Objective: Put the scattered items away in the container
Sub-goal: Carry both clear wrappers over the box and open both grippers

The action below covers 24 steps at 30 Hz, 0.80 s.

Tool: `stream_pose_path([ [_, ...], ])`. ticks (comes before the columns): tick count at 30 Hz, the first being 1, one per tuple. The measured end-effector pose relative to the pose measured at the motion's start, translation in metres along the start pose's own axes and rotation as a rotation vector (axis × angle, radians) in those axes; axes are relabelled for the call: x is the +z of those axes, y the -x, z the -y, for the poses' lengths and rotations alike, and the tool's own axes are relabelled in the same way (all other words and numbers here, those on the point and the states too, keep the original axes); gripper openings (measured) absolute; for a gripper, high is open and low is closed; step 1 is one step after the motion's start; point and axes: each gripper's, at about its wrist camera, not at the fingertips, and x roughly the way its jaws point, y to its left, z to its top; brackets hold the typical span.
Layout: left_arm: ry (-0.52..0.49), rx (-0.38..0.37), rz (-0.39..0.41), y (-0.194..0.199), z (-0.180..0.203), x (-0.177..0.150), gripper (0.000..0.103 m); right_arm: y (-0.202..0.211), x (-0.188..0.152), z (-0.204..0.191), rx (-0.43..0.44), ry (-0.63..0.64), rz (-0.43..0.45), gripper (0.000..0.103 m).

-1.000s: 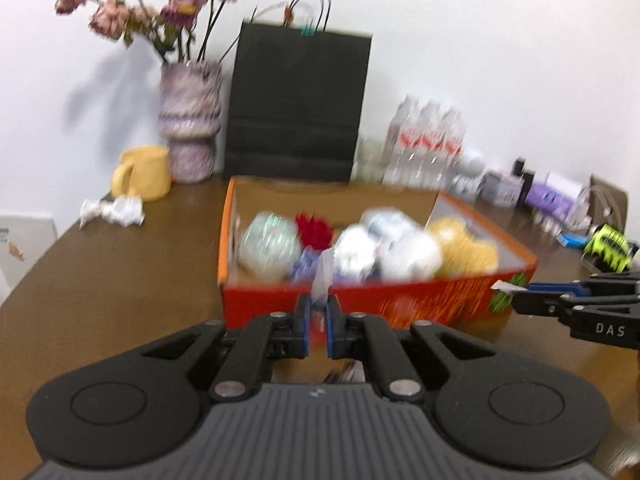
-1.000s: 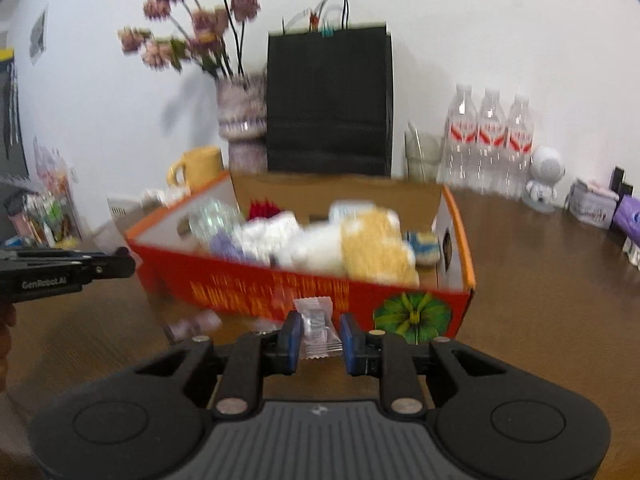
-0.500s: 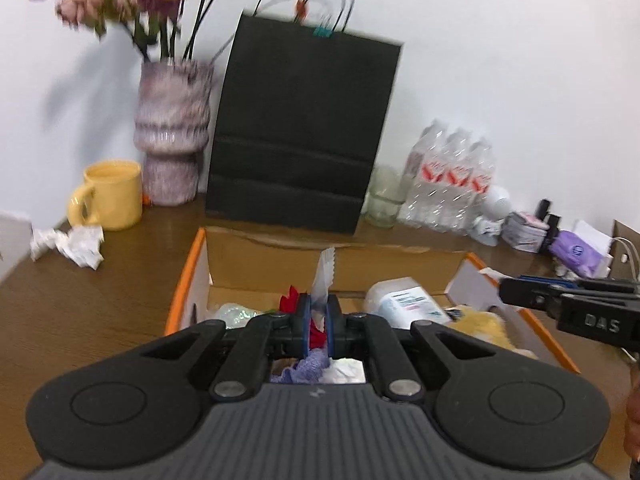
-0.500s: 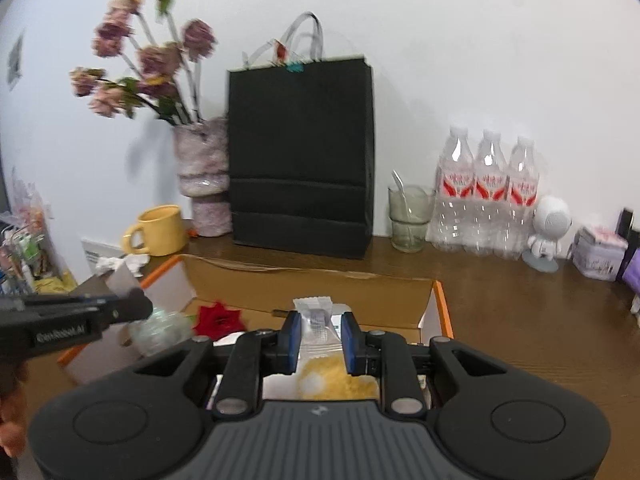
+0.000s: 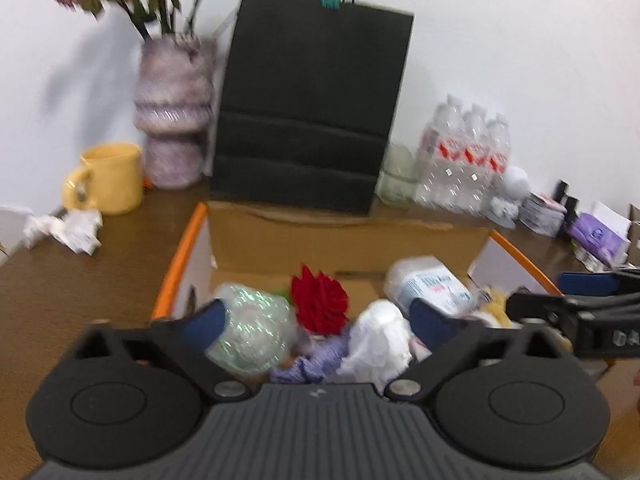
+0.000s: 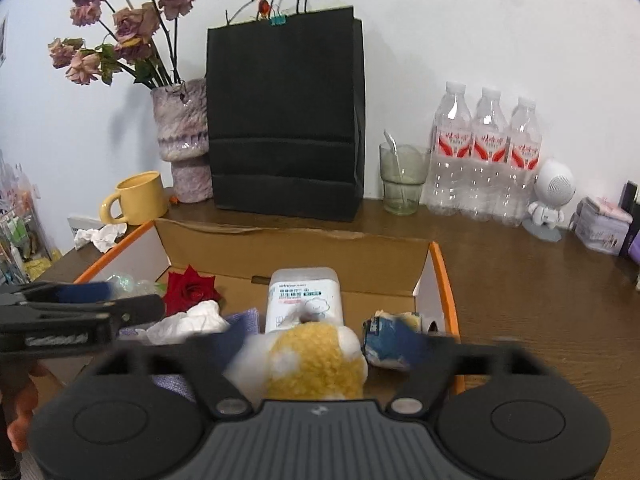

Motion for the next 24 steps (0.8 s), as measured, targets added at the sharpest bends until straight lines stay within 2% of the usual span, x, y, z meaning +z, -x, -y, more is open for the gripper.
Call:
stream_pose_path([
  [4, -0.029, 0.009, 0.053, 0.0082, 0.0027, -0.0014, 0.103, 0.0069, 0.0033, -0.0049, 0.007, 0.014, 0.000, 0.099],
  [13, 0.013, 0.044, 0.003, 0.0012, -0.0033, -0.0023, 0.103, 0.0062, 0.0046, -0.0024, 0.000, -0.010, -0.017, 0.099],
  [24, 0.013, 0.038, 0.006, 0.0024, -0.0022, -0.0032, 0.103, 0.0038, 0.0045, 0.0000, -0.010, -0.030, -0.032, 0.099],
])
